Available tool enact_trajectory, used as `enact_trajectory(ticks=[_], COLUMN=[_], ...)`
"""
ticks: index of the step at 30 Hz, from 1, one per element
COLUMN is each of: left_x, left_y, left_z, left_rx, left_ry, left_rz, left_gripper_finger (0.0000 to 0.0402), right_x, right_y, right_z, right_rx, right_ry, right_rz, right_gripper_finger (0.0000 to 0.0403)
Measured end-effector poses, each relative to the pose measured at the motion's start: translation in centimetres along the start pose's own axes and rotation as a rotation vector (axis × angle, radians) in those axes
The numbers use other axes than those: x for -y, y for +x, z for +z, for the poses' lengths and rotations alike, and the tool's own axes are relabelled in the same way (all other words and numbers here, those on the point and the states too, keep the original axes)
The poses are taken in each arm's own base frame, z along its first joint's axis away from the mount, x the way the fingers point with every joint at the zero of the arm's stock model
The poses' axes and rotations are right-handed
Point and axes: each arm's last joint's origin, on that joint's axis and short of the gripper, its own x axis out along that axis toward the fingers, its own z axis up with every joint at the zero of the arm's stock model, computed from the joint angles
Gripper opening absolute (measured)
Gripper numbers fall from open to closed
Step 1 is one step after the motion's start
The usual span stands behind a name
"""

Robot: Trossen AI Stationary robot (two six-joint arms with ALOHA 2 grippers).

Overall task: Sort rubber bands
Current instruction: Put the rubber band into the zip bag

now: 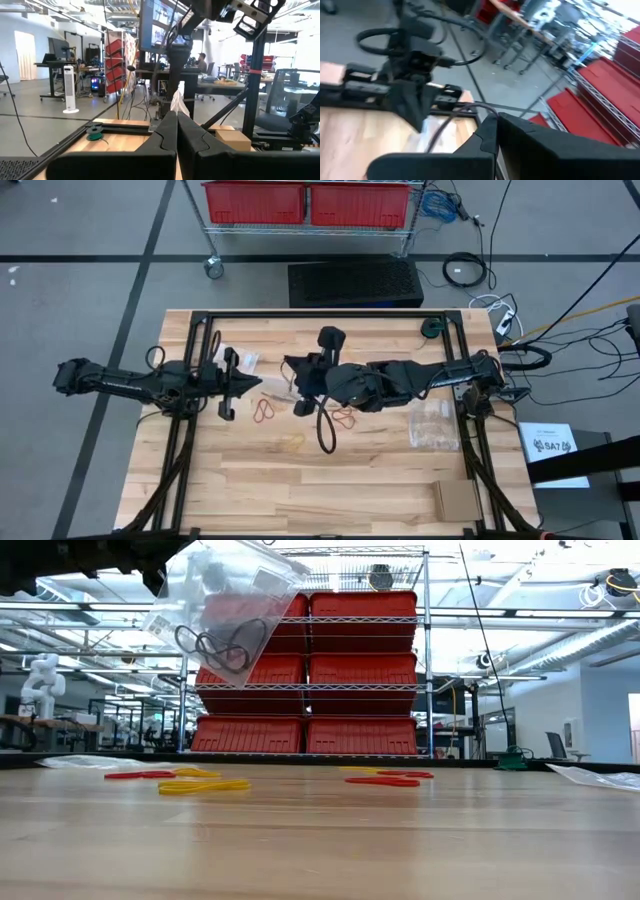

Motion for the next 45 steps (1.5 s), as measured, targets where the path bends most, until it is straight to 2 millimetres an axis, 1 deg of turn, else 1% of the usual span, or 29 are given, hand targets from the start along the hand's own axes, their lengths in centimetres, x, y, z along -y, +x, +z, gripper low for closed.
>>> enact_trajectory(ticks=[9,16,19,25,28,34,45], left_x=[-0.2,-0.3,-0.2,-0.1,0.1,0.6,0.7], left_y=[0.1,1.1,1.7,3.0,3.4,3.4,3.3], left_z=[-0.1,-0.8,-1.1,-1.2,-1.4,-1.0,-1.0], left_rx=[-0.001,-0.020,-0.012,-0.042,-0.062,-0.034,-0.032], left_ry=[0.011,0.055,0.066,0.082,0.108,0.144,0.159], left_rz=[0.066,0.124,0.125,0.127,0.126,0.162,0.212], left_gripper_finger=[0.0000,0.0000,0.0000,0.0000,0.0000,0.0000,0.0000], right_x=[0.3,0.5,0.5,-0.5,-0.5,-0.6,-2.2], right_y=[-0.2,0.1,0.7,2.9,3.5,3.4,1.9], right_z=[0.1,-0.2,-0.6,-2.1,-2.6,-3.1,-3.0], right_rx=[-0.015,-0.024,-0.042,-0.097,-0.124,-0.157,-0.166], right_ry=[0.186,0.301,0.328,0.321,0.326,0.341,0.348], right_rz=[-0.137,-0.155,-0.169,-0.184,-0.197,-0.201,-0.176], right_gripper_finger=[0.0000,0.0000,0.0000,0.0000,0.0000,0.0000,0.0000])
